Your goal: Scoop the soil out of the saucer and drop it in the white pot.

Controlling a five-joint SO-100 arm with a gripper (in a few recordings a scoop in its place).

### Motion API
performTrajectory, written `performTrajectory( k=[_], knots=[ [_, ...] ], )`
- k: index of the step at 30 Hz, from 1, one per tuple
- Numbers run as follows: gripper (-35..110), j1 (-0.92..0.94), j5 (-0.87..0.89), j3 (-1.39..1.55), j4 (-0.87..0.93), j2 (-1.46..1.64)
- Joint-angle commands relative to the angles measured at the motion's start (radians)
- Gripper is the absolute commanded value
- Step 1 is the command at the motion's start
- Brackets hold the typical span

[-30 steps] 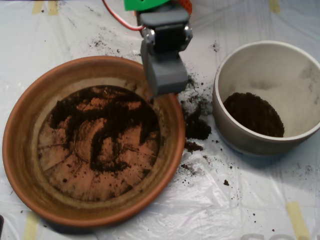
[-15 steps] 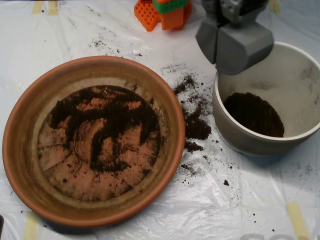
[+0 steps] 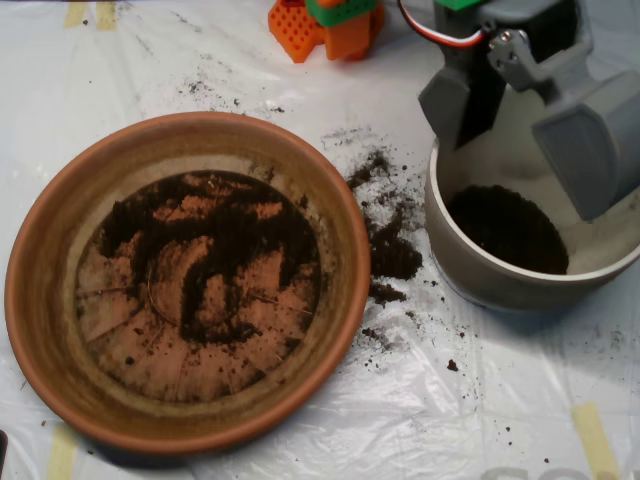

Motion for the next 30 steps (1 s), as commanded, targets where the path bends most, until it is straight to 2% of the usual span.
performTrajectory(
  k=[1, 10, 17, 26, 30],
  knots=[
    [45, -0.017, -0.002, -0.017, -0.003, 0.080],
    [43, 0.043, 0.029, -0.020, 0.025, 0.147],
    [43, 0.255, -0.003, 0.014, 0.035, 0.209],
    [42, 0.514, -0.094, 0.311, -0.121, 0.253],
    [42, 0.581, -0.181, 0.526, -0.252, 0.278]
  ],
)
